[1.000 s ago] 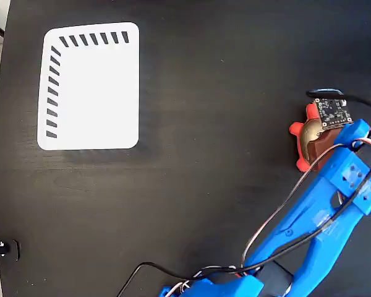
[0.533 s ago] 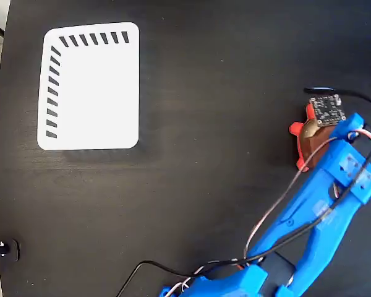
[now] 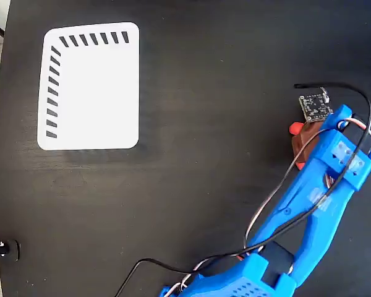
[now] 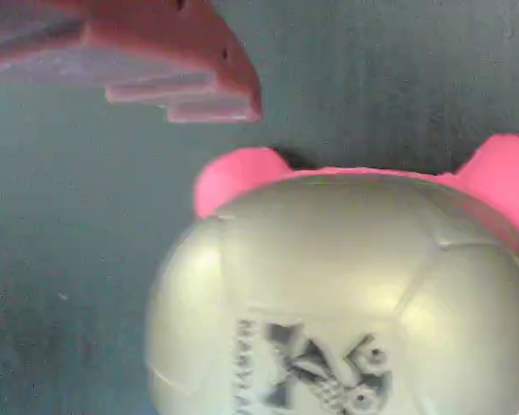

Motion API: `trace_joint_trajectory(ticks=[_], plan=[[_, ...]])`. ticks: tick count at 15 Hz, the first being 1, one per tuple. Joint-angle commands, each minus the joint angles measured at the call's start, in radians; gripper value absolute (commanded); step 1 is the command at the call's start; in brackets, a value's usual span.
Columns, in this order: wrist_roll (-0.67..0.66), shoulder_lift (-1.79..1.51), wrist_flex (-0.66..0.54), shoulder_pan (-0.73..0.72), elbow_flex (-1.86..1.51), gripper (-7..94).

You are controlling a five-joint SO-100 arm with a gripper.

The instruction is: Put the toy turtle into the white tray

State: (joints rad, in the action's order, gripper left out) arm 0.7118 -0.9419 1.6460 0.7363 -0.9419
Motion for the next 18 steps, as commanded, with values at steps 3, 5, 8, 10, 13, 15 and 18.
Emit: trace_joint_trajectory(ticks=[3, 5, 8, 10, 13, 15, 18], plan=[[0.015, 0.012, -0.038, 0.003, 0.025, 67], [0.014, 0.037, -0.063, 0.003, 0.02, 67], [0.0, 0.072, -0.092, -0.002, 0.02, 67], [0.0, 0.091, -0.098, 0.0, 0.029, 67], [-0.003, 0.114, -0.112, 0.002, 0.044, 64], [-0.005, 0.121, -0.129, 0.003, 0.046, 50], [-0.005, 0.129, -0.135, 0.005, 0.048, 22]])
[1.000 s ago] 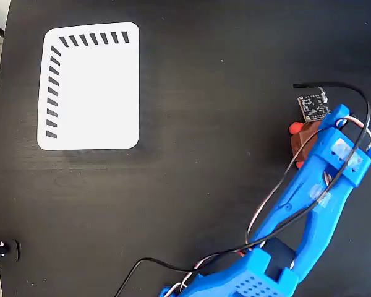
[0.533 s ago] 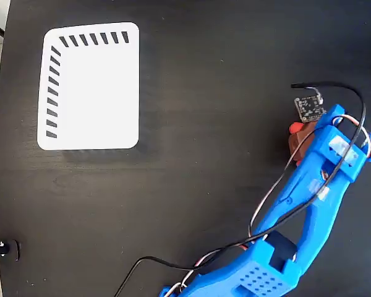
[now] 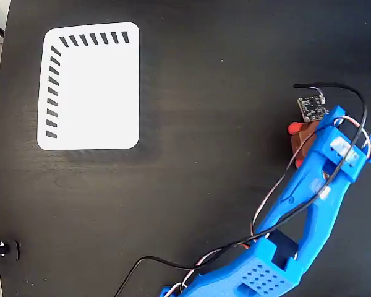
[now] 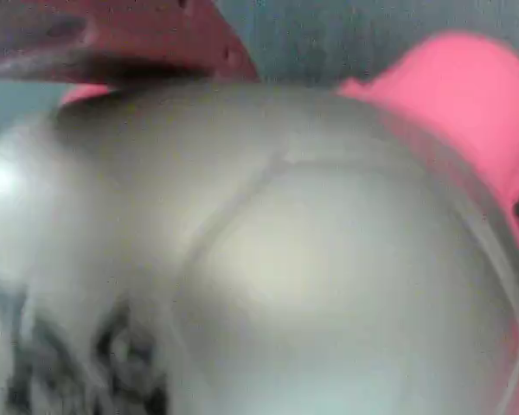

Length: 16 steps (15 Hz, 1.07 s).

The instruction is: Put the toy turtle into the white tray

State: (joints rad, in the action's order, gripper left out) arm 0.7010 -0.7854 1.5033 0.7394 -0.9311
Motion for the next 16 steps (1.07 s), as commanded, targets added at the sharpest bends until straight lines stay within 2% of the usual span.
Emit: trace_joint_trajectory(ticks=[1, 2, 6, 11, 16], plan=[[0.006, -0.026, 0.008, 0.003, 0.037, 13], [0.006, -0.026, 0.008, 0.003, 0.037, 5], [-0.021, -0.049, 0.012, 0.008, 0.037, -3], [-0.074, -0.276, 0.104, 0.015, 0.032, -3], [-0.114, -0.537, 0.192, -0.04, 0.025, -3]])
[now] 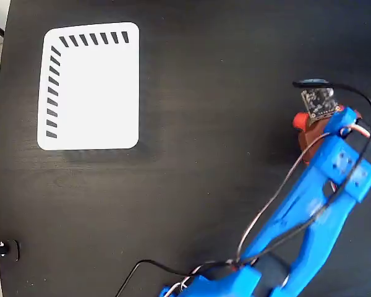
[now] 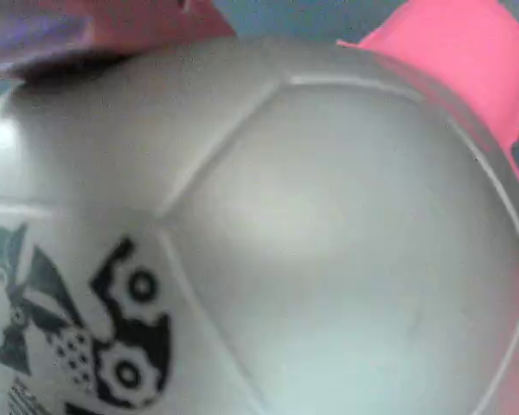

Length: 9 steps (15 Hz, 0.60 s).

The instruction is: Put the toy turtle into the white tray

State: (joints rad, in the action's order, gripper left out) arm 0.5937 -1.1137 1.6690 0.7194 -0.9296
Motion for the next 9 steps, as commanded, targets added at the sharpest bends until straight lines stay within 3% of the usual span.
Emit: trace_joint_trajectory(ticks=[1, 4, 9], plan=[[-0.012, -0.249, 0.043, -0.035, 0.023, -3], [-0.072, -0.348, 0.048, -0.163, 0.002, -3], [-0.244, -0.407, 0.006, -0.548, -0.071, -3]])
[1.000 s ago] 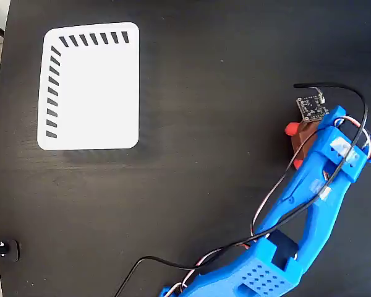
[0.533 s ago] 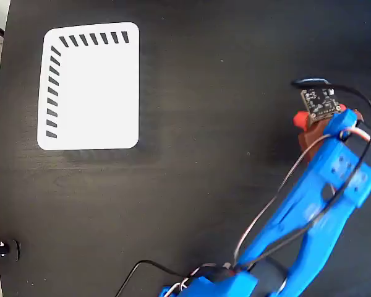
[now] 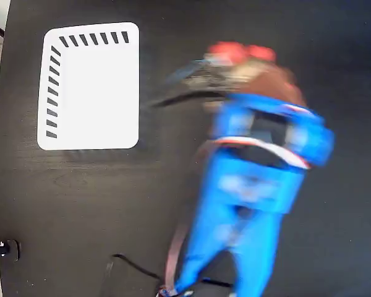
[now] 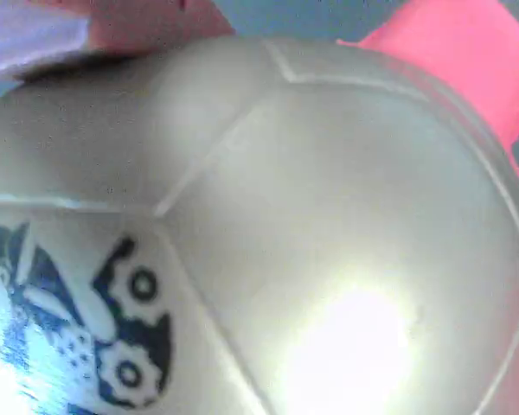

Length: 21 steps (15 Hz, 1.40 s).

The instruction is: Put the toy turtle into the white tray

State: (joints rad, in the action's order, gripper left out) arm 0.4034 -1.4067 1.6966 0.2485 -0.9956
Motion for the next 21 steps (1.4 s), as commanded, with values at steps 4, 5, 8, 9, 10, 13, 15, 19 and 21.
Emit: trace_joint_trajectory(ticks=[4, 5, 8, 9, 10, 13, 15, 19, 21], plan=[[-0.169, -0.08, -0.127, -0.291, -0.043, -3], [-0.19, -0.063, -0.144, -0.341, -0.04, -3], [-0.212, 0.077, -0.135, -0.451, 0.084, -3], [-0.212, 0.14, -0.117, -0.479, 0.164, -3], [-0.222, 0.186, -0.112, -0.505, 0.212, -3], [-0.258, 0.285, -0.112, -0.552, 0.295, -3], [-0.259, 0.357, -0.112, -0.563, 0.334, -3], [-0.255, 0.495, -0.114, -0.574, 0.417, -3], [-0.253, 0.526, -0.112, -0.571, 0.43, -3]])
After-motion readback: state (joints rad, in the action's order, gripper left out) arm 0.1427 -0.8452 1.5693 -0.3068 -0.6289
